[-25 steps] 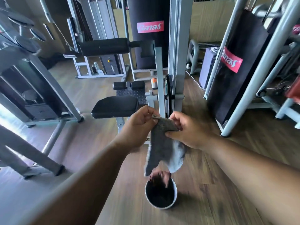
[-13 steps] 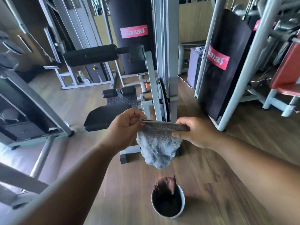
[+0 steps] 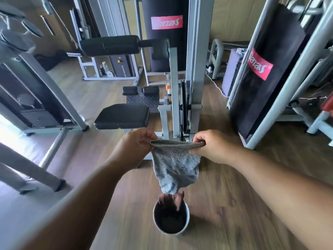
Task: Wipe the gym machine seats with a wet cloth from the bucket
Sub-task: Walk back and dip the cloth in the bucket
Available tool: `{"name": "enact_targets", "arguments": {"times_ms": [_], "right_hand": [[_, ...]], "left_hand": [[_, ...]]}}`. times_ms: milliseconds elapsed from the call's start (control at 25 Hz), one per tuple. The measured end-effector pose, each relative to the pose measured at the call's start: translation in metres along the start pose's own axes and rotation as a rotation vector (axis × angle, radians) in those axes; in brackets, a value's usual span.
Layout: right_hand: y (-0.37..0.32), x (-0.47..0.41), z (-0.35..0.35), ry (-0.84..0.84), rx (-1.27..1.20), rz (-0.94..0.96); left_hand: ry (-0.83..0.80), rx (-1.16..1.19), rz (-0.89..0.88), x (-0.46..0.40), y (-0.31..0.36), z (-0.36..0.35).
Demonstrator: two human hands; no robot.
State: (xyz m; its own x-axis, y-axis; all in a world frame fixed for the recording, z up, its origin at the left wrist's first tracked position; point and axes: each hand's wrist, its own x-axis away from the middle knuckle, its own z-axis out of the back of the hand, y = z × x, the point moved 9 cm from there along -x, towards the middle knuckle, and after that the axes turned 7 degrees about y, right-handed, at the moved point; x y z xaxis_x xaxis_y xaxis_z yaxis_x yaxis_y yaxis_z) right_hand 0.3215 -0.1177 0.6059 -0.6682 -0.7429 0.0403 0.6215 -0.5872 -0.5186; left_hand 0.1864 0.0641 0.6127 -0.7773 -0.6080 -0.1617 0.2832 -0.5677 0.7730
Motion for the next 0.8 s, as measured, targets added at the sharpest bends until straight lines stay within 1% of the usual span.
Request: {"name": "enact_targets", "arguments": {"times_ms": [120, 200, 360, 480, 680, 800], "right_hand": [[0.025, 0.000, -0.013, -0.011, -0.140, -0.007], [0.045, 0.000, -0.034, -0.024, -0.218, -0.018], [0.080, 0.014, -0.096, -0.088, -0.258, -0.066], [0.114, 0.027, -0.160, -0.120, -0.285, -0.148], [0.173, 0.050, -0.294, -0.168, -0.297, -0.275], [0.204, 0.050, -0.364, -0.159, -0.286, -0.312]], "left_hand": [[0.000, -0.057, 0.028, 0.007, -0.013, -0.014], [-0.001, -0.114, 0.038, 0.015, -0.027, -0.028], [-0.030, -0.136, 0.095, 0.042, -0.072, -0.063], [-0.089, -0.148, 0.157, 0.064, -0.128, -0.103], [-0.204, -0.135, 0.339, 0.109, -0.254, -0.181], [-0.255, -0.142, 0.403, 0.120, -0.325, -0.225]]}}
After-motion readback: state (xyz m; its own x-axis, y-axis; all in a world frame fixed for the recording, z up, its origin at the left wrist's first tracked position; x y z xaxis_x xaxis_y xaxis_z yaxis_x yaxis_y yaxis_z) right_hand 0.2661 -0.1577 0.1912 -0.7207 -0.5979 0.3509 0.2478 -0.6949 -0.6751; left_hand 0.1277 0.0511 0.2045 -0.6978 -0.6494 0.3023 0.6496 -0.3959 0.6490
